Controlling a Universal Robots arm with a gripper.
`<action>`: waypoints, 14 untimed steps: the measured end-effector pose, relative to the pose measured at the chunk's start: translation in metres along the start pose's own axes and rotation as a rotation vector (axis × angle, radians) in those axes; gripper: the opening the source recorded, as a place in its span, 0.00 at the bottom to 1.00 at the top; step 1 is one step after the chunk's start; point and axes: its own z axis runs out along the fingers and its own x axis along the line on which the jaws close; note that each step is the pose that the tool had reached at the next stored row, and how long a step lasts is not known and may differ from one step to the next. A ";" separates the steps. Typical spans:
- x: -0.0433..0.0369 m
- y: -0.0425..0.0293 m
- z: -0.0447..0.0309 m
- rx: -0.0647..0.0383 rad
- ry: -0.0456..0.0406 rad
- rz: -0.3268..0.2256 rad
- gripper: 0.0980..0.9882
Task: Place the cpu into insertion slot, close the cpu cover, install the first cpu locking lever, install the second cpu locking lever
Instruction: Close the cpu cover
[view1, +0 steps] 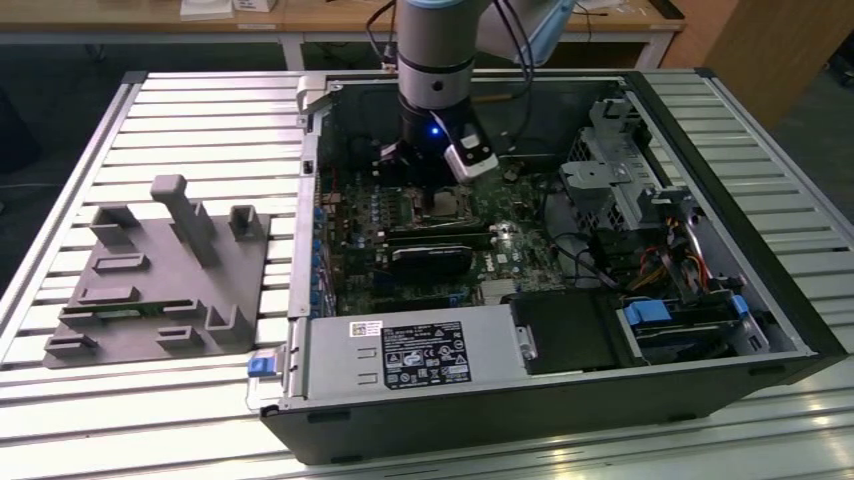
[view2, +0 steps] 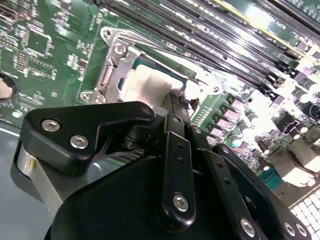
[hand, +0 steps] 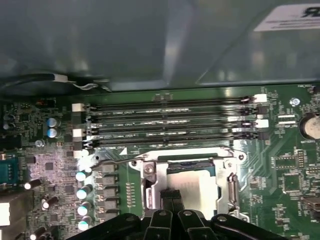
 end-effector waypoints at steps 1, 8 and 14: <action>0.0009 -0.0001 0.0003 0.000 0.0000 0.000 0.01; 0.0048 -0.0005 0.0032 0.000 0.0001 -0.001 0.01; 0.0072 -0.0007 0.0044 0.000 0.0001 -0.002 0.01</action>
